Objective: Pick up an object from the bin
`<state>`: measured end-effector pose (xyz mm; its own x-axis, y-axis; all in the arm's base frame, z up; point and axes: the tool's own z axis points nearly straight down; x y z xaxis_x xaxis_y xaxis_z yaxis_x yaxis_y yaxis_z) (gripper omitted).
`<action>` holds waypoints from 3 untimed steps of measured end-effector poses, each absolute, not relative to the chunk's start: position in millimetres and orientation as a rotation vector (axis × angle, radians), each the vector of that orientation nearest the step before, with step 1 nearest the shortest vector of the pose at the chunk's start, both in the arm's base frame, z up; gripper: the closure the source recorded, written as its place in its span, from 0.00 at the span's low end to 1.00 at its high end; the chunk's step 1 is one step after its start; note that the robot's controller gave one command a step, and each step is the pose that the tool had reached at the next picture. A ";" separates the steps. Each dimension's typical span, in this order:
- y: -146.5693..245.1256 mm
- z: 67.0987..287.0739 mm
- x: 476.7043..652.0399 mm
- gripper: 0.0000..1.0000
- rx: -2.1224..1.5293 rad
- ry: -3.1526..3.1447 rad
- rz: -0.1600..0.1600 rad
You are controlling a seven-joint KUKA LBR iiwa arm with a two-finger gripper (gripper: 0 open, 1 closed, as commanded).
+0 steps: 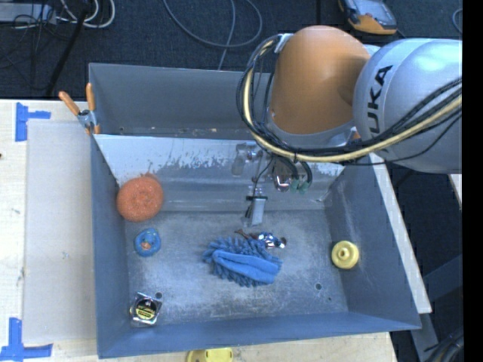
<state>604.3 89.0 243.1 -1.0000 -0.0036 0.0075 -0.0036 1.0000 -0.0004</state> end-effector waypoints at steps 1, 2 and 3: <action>88.6 248.1 605.1 0.00 0.003 -3.141 -0.001; 72.3 195.8 582.8 0.00 0.082 -3.145 -0.001; 75.6 159.9 582.4 0.00 0.389 -3.115 0.000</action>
Offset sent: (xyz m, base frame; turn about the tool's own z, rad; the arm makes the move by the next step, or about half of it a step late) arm -0.0410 -0.0319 -0.0924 -0.0879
